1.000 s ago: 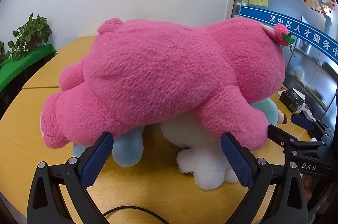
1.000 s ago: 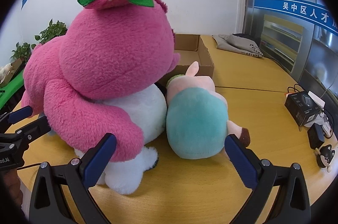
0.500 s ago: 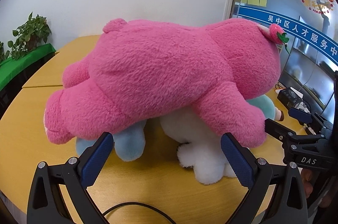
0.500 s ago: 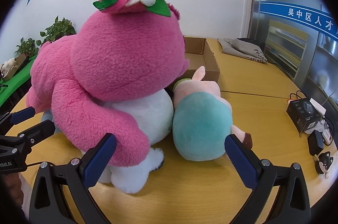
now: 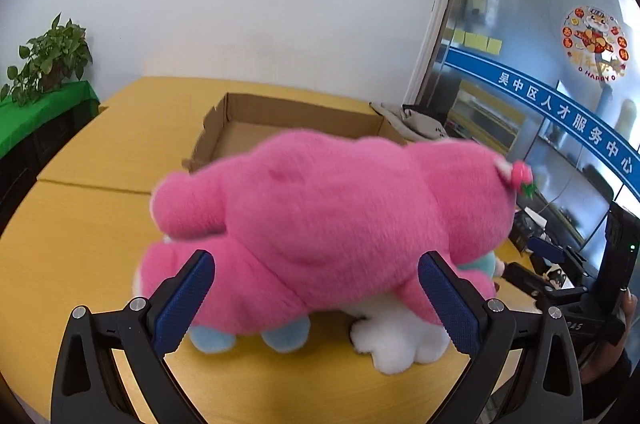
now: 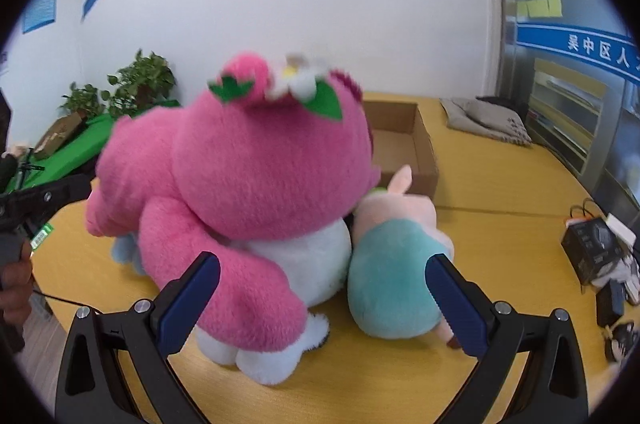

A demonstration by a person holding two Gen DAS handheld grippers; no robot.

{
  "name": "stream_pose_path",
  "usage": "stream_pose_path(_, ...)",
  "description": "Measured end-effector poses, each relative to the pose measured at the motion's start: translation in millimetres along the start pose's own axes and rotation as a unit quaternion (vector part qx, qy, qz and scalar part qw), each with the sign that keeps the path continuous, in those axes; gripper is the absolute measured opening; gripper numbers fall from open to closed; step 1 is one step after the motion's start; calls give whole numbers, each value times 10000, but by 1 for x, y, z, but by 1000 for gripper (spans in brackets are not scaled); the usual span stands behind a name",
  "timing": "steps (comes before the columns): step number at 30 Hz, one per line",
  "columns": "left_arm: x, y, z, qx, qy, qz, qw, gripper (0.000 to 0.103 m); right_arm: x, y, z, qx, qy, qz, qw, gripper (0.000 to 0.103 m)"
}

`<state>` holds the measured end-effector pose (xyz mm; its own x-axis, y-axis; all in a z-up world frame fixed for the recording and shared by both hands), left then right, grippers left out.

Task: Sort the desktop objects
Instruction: 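Move both grippers toward the pink bear lying on the toy pile, then close both grippers on the pink bear's body and lift it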

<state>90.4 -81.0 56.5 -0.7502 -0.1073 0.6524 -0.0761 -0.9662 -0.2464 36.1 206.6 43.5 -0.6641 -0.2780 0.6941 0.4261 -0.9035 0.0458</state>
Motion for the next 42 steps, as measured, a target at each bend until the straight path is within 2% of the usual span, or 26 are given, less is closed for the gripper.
stream_pose_path(6,37,14,-21,-271,581,-49,9979,103,36,-20,18,556,-187,-141,9982,102)
stream_pose_path(11,53,24,-72,-776,1272,-51,9888,103,69,-25,-4,952,22,-206,9952,103)
stream_pose_path(14,58,30,-84,-1100,1333,110,9849,103,81,-24,-38,1017,419,-228,9937,102)
stream_pose_path(15,59,31,-85,-1060,1327,118,9854,103,83,-25,-47,1040,511,-253,9929,102)
stream_pose_path(18,59,34,-91,-1013,1398,217,9847,103,89,-31,-65,1481,655,-504,9855,102)
stream_pose_path(20,58,35,-92,-999,1386,278,9849,103,91,-33,-74,1577,737,-565,9831,101)
stream_pose_path(21,57,33,-92,-931,1369,272,9858,102,91,-33,-78,1542,772,-554,9835,96)
stream_pose_path(24,56,28,-88,-786,1360,313,9871,88,85,-24,-81,1491,751,-441,9850,71)
stream_pose_path(27,59,28,-82,-764,1370,343,9870,73,84,-15,-67,1348,599,-242,9888,57)
stream_pose_path(29,61,30,-77,-776,1385,376,9866,65,87,-11,-60,1319,452,-153,9901,53)
stream_pose_path(33,79,28,-65,-760,1219,339,9891,57,99,-6,-46,1237,141,10,9922,49)
stream_pose_path(37,126,23,-56,-690,845,16,9940,57,126,-14,-33,1283,-315,-9,9912,49)
stream_pose_path(42,221,4,-68,-433,406,-615,9963,57,186,-34,-35,1174,-844,35,9895,49)
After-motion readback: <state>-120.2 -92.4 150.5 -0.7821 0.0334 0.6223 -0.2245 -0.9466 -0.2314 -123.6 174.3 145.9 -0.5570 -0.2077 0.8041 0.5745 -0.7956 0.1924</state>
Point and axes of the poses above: each gripper's, at about its wrist camera, not at the fingertips, and z roughly against the way its jaws point, y to its left, x to its top, the point moved 2 cm from there along -z, roughly the way its jaws point, and after that the axes turned 14 degrees about y, right-handed, at the moved point
